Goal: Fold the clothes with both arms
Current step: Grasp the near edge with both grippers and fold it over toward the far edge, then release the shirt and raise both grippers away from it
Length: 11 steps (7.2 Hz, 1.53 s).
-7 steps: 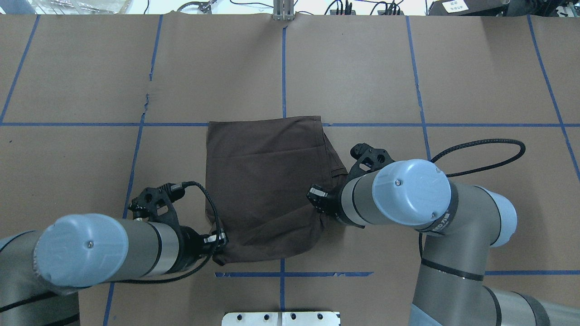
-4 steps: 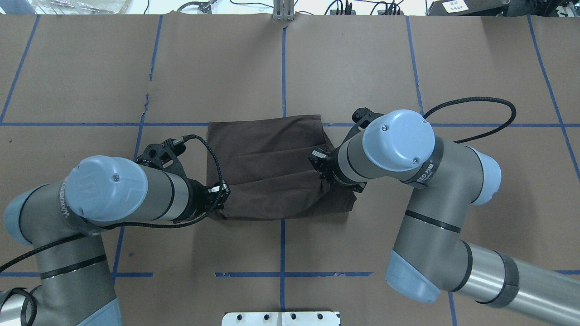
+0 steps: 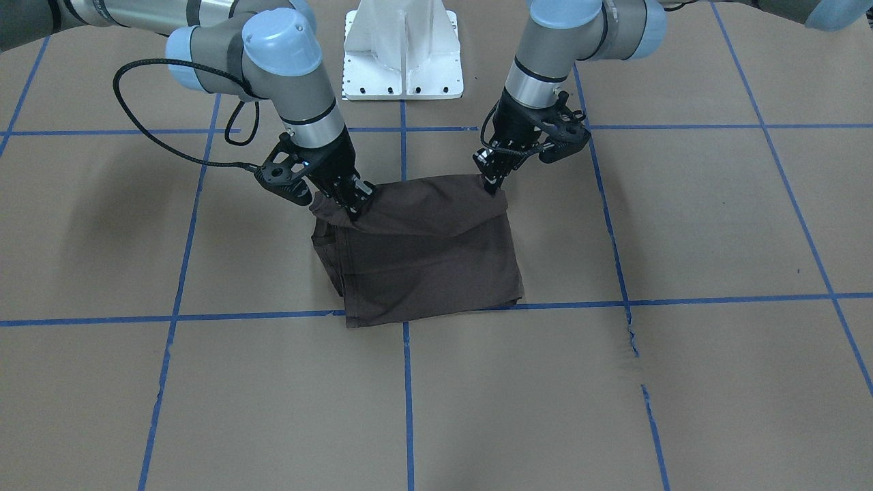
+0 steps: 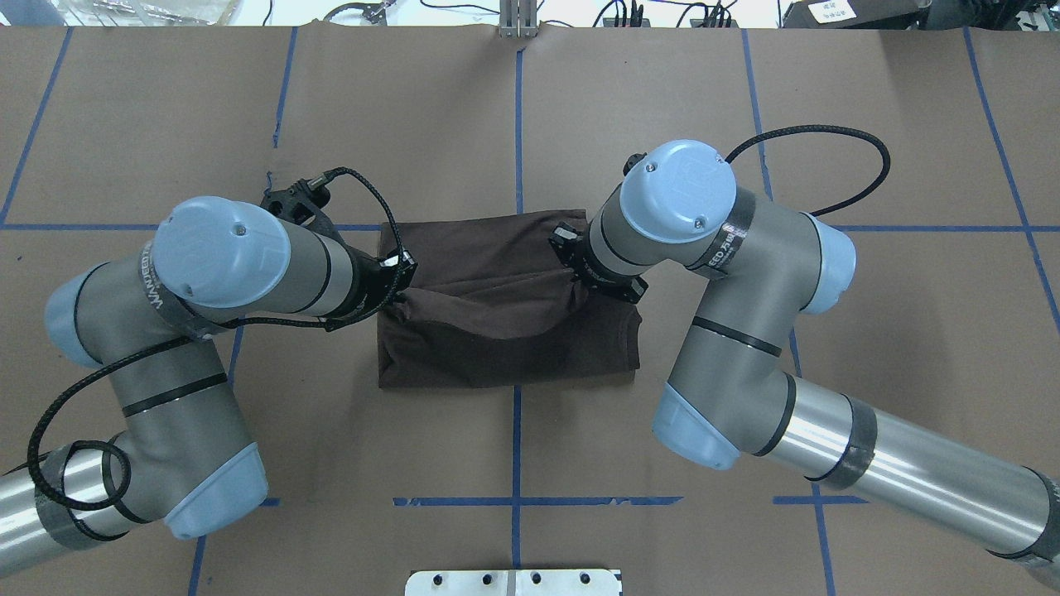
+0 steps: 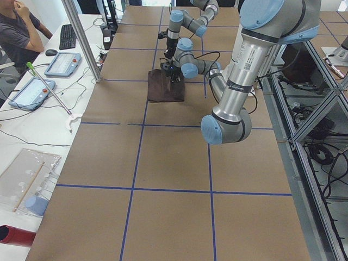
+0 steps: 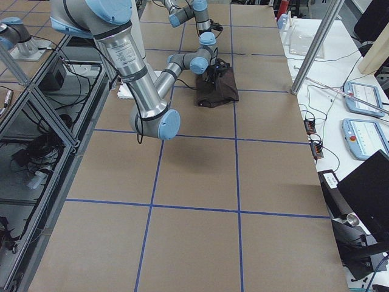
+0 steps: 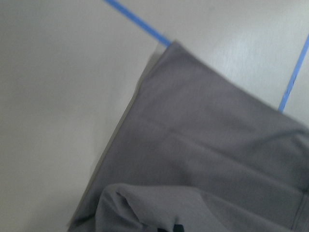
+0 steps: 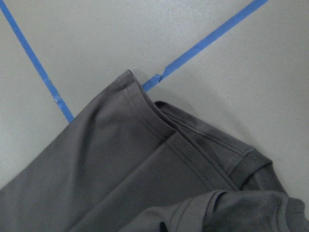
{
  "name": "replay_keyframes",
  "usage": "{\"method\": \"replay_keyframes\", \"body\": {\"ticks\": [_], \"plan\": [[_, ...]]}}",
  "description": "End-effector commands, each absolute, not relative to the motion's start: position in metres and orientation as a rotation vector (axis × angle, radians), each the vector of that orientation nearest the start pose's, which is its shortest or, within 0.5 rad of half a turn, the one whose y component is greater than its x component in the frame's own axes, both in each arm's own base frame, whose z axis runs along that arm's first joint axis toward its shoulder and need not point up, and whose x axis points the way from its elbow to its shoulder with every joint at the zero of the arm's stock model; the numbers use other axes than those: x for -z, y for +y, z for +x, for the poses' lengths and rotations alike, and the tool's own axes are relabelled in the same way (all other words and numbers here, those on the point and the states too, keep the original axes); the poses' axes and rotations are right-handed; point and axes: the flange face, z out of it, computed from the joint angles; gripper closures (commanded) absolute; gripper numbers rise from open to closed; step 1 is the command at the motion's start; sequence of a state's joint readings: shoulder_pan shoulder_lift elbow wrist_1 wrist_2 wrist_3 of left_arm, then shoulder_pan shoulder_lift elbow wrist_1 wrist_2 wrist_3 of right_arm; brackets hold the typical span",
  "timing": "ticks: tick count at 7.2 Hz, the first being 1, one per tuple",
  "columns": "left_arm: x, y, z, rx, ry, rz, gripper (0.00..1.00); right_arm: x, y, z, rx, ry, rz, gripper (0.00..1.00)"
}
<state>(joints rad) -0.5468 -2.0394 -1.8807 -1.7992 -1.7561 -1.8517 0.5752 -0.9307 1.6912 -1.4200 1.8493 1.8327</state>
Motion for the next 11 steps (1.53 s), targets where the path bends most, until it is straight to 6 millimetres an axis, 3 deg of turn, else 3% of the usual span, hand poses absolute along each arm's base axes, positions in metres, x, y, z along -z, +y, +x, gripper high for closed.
{"method": "replay_keyframes", "body": {"ticks": [1, 2, 3, 4, 5, 6, 7, 9, 11], "plan": [[-0.246, -0.427, 0.47, 0.683, 1.051, -0.038, 1.0, -0.218, -0.486, -0.525, -0.661, -0.96, -0.118, 1.0], [-0.247, -0.44, 0.465, 0.723, 1.049, -0.037, 1.0, -0.215, -0.508, -0.52, -0.687, -0.957, -0.108, 1.0], [-0.258, -0.483, 0.469, 0.771, 1.014, -0.006, 1.0, -0.211, -0.544, -0.525, -0.727, -0.928, -0.103, 1.0], [-0.274, -0.546, 0.463, 0.775, 1.016, 0.073, 0.97, -0.215, -0.588, -0.53, -0.774, -0.885, -0.102, 0.64], [-0.295, -0.602, 0.447, 0.712, 0.954, 0.171, 0.01, -0.23, -0.639, -0.523, -0.768, -0.905, -0.063, 0.01], [-0.303, -0.643, 0.398, 0.662, 0.917, 0.269, 0.0, -0.257, -0.671, -0.502, -0.741, -0.889, -0.035, 0.0], [-0.305, -0.649, 0.391, 0.642, 0.919, 0.292, 0.0, -0.269, -0.683, -0.493, -0.738, -0.87, -0.03, 0.0], [-0.3, -0.648, 0.391, 0.628, 0.928, 0.294, 0.0, -0.27, -0.696, -0.469, -0.727, -0.883, -0.056, 0.0], [-0.292, -0.632, 0.39, 0.545, 0.981, 0.223, 0.0, -0.237, -0.681, -0.46, -0.654, -0.924, -0.048, 0.0]]}}
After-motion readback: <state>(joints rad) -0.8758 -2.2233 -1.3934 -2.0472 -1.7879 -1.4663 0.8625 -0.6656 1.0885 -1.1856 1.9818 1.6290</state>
